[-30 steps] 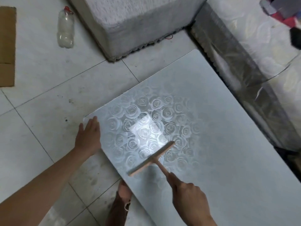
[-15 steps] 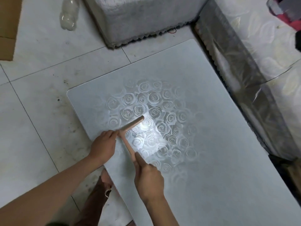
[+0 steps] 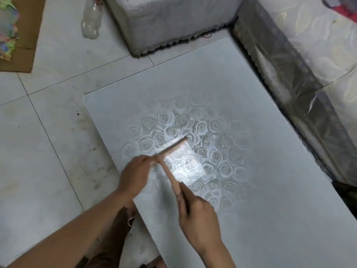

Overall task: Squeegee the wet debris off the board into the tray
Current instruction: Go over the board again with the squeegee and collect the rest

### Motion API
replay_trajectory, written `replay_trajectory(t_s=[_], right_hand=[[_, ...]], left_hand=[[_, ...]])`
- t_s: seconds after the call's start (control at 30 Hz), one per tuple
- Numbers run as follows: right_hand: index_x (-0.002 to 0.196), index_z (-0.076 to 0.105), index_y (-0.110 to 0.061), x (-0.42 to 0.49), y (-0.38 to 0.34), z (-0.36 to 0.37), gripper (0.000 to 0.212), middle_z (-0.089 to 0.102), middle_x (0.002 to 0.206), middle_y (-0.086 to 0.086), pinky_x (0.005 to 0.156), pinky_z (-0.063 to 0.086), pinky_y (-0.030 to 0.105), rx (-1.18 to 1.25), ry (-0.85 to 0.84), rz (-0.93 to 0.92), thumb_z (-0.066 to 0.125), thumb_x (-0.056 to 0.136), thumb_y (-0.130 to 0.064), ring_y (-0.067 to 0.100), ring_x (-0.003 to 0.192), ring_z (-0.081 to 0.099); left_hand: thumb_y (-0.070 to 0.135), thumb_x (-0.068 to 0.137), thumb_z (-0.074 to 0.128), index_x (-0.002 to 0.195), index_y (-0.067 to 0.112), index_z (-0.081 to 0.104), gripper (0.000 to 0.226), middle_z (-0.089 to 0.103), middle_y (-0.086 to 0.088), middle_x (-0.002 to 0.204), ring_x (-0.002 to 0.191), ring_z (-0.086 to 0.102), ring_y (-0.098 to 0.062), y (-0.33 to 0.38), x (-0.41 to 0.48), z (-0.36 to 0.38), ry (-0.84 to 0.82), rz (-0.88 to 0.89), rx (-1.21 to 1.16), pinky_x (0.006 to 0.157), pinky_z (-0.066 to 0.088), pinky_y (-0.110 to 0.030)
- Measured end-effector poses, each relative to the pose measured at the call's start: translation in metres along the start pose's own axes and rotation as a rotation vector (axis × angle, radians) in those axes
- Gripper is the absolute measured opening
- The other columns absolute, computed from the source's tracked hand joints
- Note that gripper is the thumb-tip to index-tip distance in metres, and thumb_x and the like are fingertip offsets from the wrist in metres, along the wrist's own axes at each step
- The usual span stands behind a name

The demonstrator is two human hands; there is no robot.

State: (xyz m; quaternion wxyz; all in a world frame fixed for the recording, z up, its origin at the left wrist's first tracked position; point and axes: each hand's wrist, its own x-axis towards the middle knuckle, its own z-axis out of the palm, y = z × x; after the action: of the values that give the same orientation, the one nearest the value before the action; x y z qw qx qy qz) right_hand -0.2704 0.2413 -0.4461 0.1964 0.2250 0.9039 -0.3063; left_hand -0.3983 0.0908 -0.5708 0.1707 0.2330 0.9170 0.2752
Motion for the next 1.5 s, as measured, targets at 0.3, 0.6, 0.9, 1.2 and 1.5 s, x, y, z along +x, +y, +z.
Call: replay_trajectory(t_s=[0.3,0.6,0.9,1.2,1.5], right_hand=[[0.146,0.033,-0.028,0.081,-0.05,0.062,0.044,0.064,0.104,0.013,0.082,0.049,0.041,0.168,-0.168,-0.12,0.032,0.102,-0.029,0.031,0.094,0.06],[0.13,0.042,-0.049,-0.042,0.093,0.036,0.051,0.066,0.114,-0.019,0.079,0.038,-0.001,0.231,-0.044,0.14,0.062,0.09,-0.023,0.005,0.11,0.061],[0.14,0.042,-0.039,-0.026,0.039,0.012,0.045,0.069,0.101,0.003,0.081,0.048,0.027,0.143,-0.019,-0.084,0.049,0.096,-0.03,0.019,0.095,0.064],[0.142,0.039,-0.039,0.011,0.025,0.071,0.042,0.066,0.113,-0.001,0.087,0.048,0.031,0.243,-0.11,-0.101,0.036,0.101,-0.035,0.017,0.104,0.061],[0.117,0.046,-0.064,-0.104,0.144,0.054,0.055,0.067,0.105,-0.026,0.079,0.042,0.003,0.228,0.004,0.143,0.063,0.088,-0.021,-0.001,0.101,0.063]], left_hand=[[0.011,0.096,0.052,0.128,0.015,0.061,0.034,0.063,-0.016,0.11,0.098,0.056,-0.035,-0.095,0.028,-0.033,0.124,-0.16,0.186,0.076,0.05,-0.044],[0.0,0.073,0.078,0.111,0.011,0.072,0.04,0.067,-0.008,0.082,0.074,0.065,-0.028,0.019,-0.045,0.054,-0.023,0.063,-0.114,0.064,0.057,-0.036],[0.025,0.092,0.056,0.112,0.016,0.071,0.026,0.068,-0.006,0.096,0.086,0.064,-0.028,-0.01,-0.025,0.015,0.034,0.043,-0.053,0.071,0.054,-0.039],[0.025,0.093,0.051,0.114,0.013,0.07,0.03,0.068,-0.009,0.093,0.082,0.062,-0.033,-0.06,-0.031,0.02,0.185,-0.073,0.123,0.066,0.05,-0.037],[0.012,0.065,0.086,0.106,0.018,0.074,0.043,0.067,0.001,0.08,0.068,0.065,-0.021,0.047,-0.101,0.099,0.036,0.162,0.026,0.054,0.053,-0.023]])
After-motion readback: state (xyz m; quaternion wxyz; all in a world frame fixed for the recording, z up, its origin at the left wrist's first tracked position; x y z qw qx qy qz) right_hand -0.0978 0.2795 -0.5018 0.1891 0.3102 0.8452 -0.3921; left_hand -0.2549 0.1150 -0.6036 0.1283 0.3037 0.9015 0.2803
